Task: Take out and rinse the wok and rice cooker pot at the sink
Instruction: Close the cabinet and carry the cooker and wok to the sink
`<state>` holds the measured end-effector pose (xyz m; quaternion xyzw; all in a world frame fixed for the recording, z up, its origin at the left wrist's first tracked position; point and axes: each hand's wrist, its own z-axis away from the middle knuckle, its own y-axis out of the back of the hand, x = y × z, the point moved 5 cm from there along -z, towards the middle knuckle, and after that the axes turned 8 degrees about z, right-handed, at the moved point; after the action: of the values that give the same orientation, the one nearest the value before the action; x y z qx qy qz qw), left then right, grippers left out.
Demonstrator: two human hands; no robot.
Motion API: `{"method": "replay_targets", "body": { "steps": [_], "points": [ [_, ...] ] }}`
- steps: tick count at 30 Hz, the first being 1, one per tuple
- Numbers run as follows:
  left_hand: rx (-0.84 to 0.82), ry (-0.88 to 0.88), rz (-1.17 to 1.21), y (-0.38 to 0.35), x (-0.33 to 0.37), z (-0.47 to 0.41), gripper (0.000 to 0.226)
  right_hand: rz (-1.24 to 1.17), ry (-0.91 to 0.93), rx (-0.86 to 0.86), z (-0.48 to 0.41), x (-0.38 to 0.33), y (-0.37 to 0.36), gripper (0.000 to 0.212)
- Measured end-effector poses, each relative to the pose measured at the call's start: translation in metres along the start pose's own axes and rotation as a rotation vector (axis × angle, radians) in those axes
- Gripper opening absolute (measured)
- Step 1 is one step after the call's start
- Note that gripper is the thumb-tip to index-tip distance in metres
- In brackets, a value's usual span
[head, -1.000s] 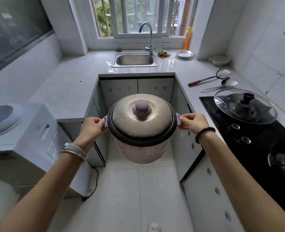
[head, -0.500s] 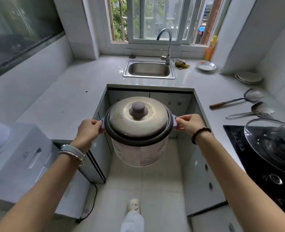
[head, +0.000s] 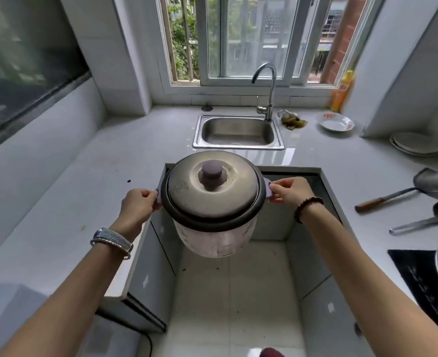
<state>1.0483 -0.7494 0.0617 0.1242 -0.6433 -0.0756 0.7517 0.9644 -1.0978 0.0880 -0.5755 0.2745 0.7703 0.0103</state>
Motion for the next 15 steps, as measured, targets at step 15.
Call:
{"method": "replay_targets", "body": {
  "steps": [15],
  "points": [
    [0.164,0.071,-0.020,-0.039,0.016,-0.154,0.042,0.049,0.020,-0.164,-0.221,-0.044,-0.053,0.014]
  ]
}}
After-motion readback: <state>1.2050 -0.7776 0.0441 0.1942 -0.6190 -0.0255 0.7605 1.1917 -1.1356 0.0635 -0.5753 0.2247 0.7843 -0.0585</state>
